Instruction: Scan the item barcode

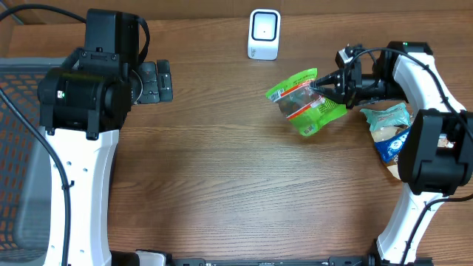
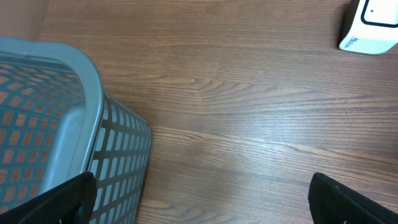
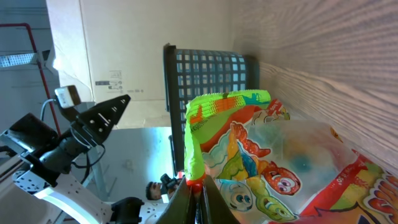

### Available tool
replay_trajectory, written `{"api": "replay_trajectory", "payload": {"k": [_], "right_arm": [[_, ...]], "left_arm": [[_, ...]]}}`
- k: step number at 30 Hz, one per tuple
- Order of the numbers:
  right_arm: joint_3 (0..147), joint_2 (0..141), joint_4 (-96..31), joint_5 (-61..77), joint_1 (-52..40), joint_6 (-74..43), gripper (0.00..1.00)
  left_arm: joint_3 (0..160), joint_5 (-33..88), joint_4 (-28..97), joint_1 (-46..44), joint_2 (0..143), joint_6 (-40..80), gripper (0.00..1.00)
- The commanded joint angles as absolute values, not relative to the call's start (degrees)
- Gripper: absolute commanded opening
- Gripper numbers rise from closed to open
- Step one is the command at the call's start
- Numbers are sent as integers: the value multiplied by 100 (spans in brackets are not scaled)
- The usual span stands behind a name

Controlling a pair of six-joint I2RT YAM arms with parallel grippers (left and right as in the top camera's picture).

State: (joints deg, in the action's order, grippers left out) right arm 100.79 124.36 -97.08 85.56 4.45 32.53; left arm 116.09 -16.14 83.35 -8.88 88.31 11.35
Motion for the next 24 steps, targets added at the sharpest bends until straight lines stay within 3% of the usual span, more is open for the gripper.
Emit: {"api": "replay_trajectory", "payload": {"k": [1, 13, 24], "right_arm": [[10591, 12344, -9714, 8997, 436, 2963, 4], [10962, 12344, -9695, 8864, 436, 2902, 4], [10958, 12344, -8654, 5577, -45, 2141, 4]], "left_arm": [[11677, -1688, 8335, -864, 8877, 1009, 100], [11677, -1691, 8335, -864, 8877, 1009, 100], [11677, -1688, 8335, -864, 8877, 1009, 100]]}}
